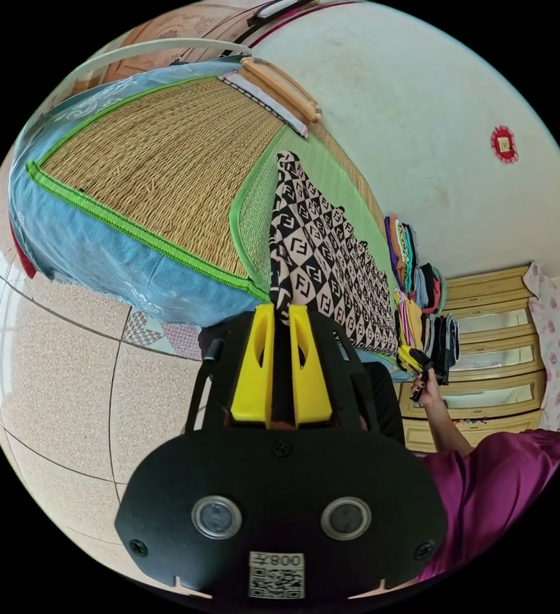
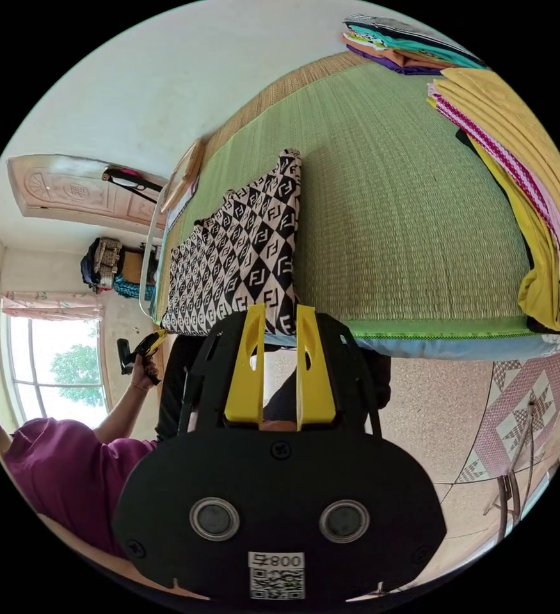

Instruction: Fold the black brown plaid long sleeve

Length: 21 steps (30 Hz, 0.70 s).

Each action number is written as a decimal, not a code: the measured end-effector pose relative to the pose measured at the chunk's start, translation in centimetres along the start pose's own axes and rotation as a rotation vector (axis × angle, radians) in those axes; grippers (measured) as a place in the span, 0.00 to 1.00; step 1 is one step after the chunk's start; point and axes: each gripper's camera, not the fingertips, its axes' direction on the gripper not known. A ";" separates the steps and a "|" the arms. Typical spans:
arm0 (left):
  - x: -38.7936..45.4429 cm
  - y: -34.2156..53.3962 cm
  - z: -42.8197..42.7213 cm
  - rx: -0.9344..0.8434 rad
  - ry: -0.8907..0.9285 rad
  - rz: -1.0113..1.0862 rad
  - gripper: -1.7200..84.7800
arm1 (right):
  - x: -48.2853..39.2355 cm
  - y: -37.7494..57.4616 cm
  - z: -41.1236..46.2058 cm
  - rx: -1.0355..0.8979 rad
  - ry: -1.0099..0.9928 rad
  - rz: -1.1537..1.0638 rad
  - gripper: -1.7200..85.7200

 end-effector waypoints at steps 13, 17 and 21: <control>1.8 -0.8 -0.9 0.009 -0.074 0.012 0.06 | 6.0 5.1 4.6 -0.008 -0.181 0.024 0.05; 1.5 -1.2 0.6 -0.032 -0.117 0.005 0.06 | 7.6 7.5 7.4 -0.034 -0.217 0.065 0.05; 2.0 -0.8 1.8 -0.042 -0.144 0.010 0.06 | 8.5 8.7 8.6 -0.008 -0.255 0.096 0.04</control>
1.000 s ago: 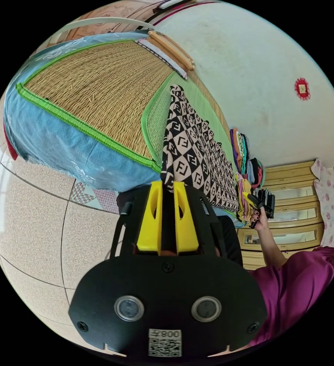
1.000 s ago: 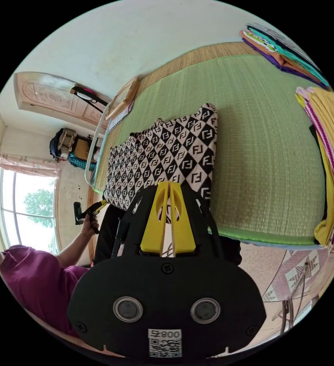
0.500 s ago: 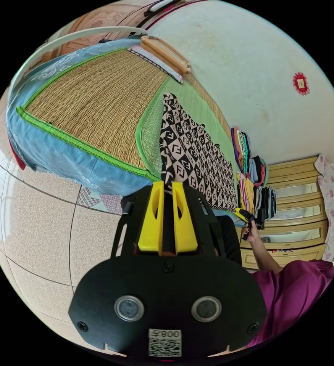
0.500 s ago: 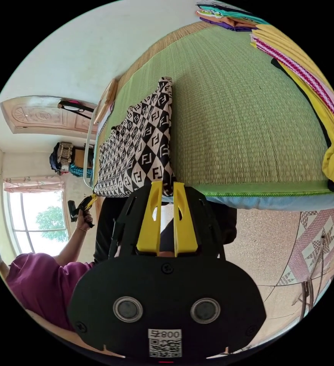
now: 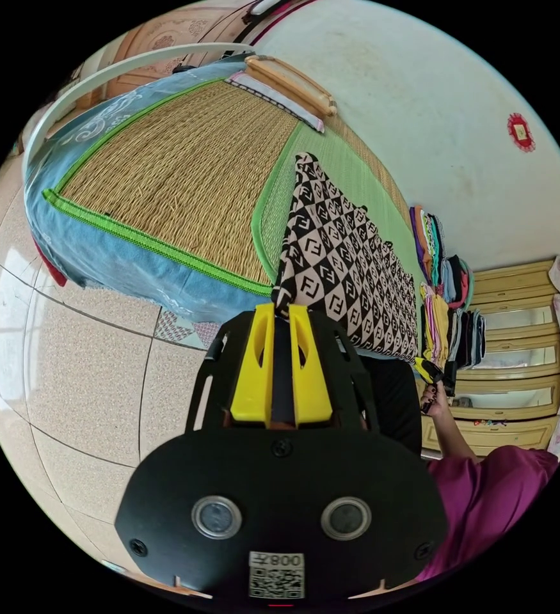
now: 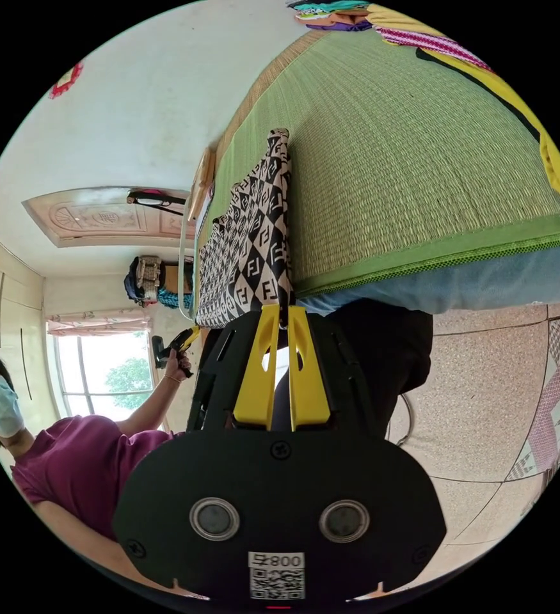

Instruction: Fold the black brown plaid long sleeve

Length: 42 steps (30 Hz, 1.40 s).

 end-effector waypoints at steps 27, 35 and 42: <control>14.1 -1.4 17.0 -0.167 -0.068 0.256 0.02 | 1.2 5.0 8.7 0.006 0.004 0.011 0.05; 15.4 -0.6 19.9 -0.162 -0.014 0.180 0.02 | 0.7 6.8 10.5 0.021 -0.014 -0.001 0.05; 25.3 2.0 22.2 -0.085 -0.016 0.446 0.02 | -0.2 8.1 11.3 0.044 -0.064 -0.028 0.05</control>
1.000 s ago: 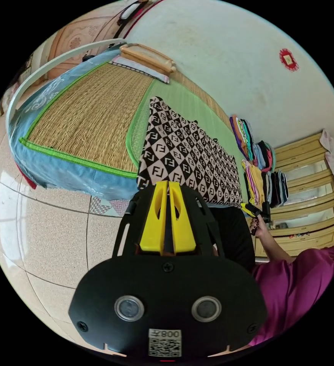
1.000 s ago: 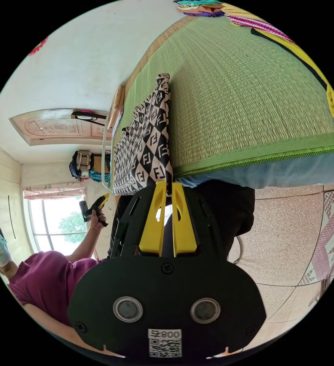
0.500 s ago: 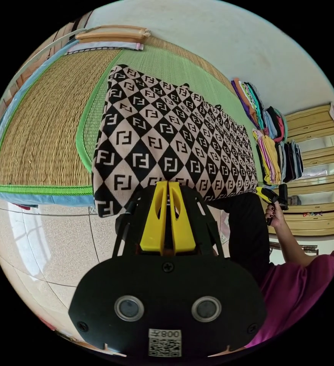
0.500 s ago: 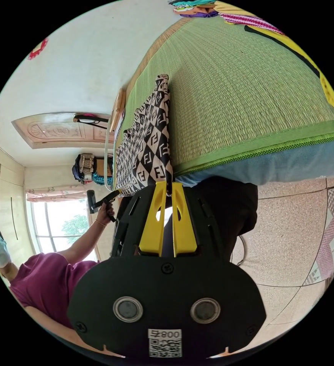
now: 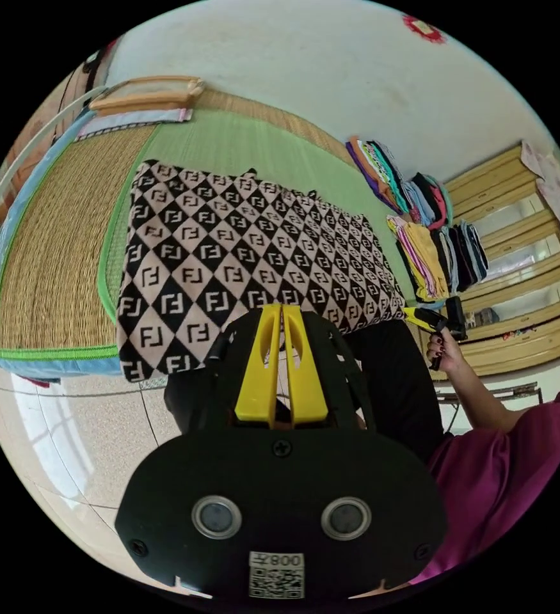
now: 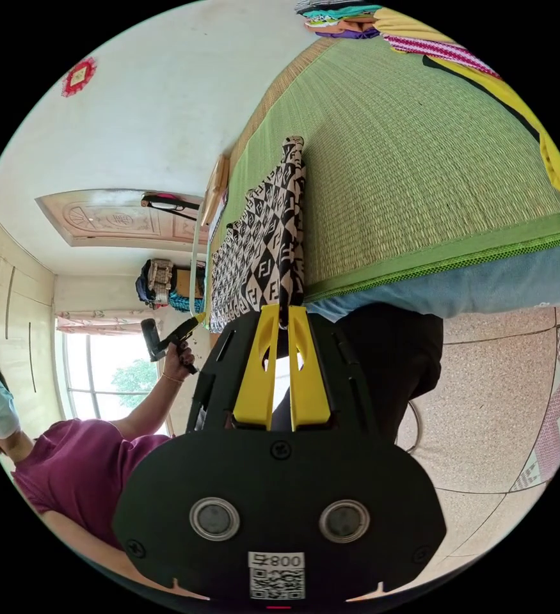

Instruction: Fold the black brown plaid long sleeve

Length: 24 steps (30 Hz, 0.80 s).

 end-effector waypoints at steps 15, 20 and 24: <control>27.1 -5.3 16.7 -0.163 0.006 0.656 0.11 | -2.3 1.3 1.9 0.039 -0.127 -0.058 0.04; 32.2 -5.0 21.4 -0.223 -0.059 0.776 0.14 | -3.1 1.4 3.1 0.042 -0.151 -0.080 0.04; 34.7 -4.9 25.4 -0.275 -0.172 0.820 0.12 | -3.9 1.3 4.5 0.027 -0.134 -0.093 0.04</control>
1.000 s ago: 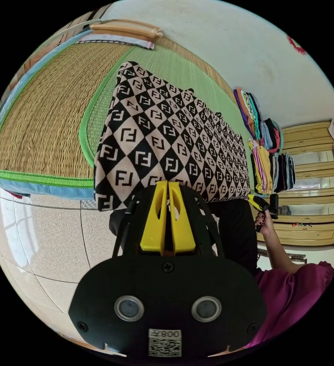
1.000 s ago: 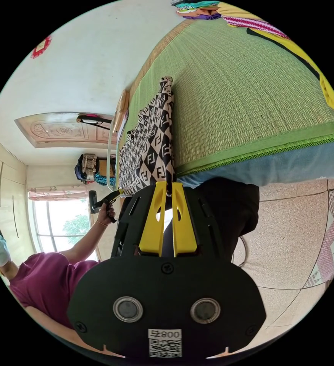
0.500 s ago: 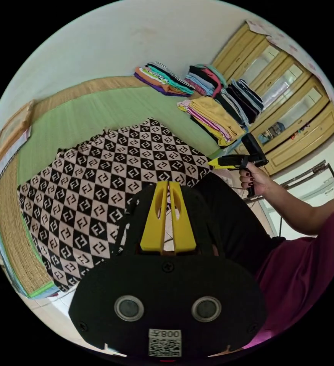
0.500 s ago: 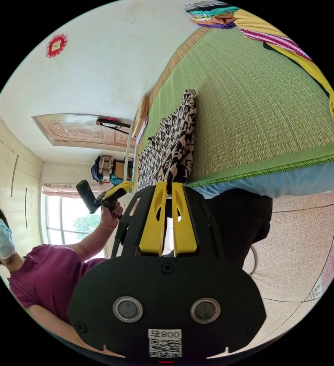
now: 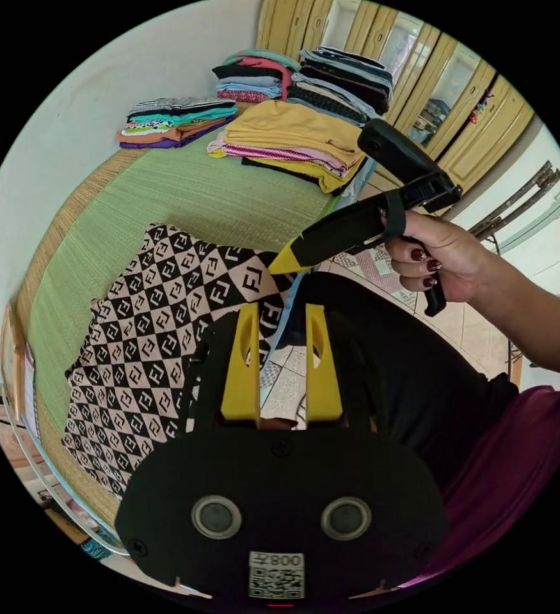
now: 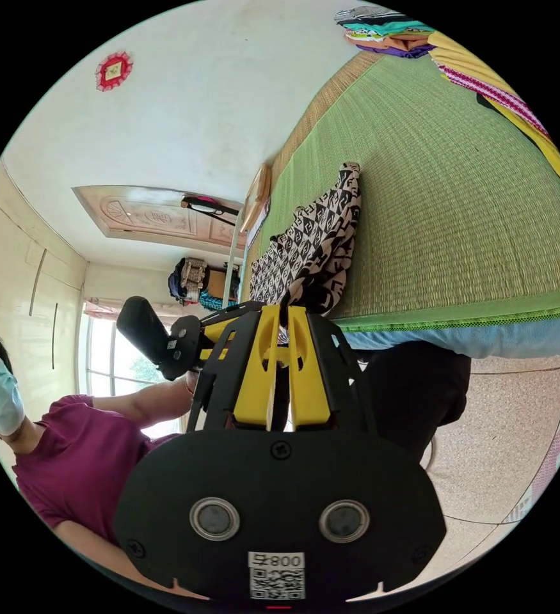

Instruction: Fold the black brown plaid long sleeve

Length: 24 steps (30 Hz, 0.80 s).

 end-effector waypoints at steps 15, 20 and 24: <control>-3.5 -2.0 1.7 0.060 0.036 -0.180 0.05 | 3.0 1.3 2.3 0.091 -0.062 0.051 0.08; -6.3 -1.1 1.4 0.126 0.118 -0.296 0.05 | 5.3 -0.4 3.3 0.121 -0.078 0.103 0.12; -8.7 0.0 1.4 0.188 0.194 -0.402 0.05 | 6.8 -2.9 4.8 0.121 -0.082 0.139 0.13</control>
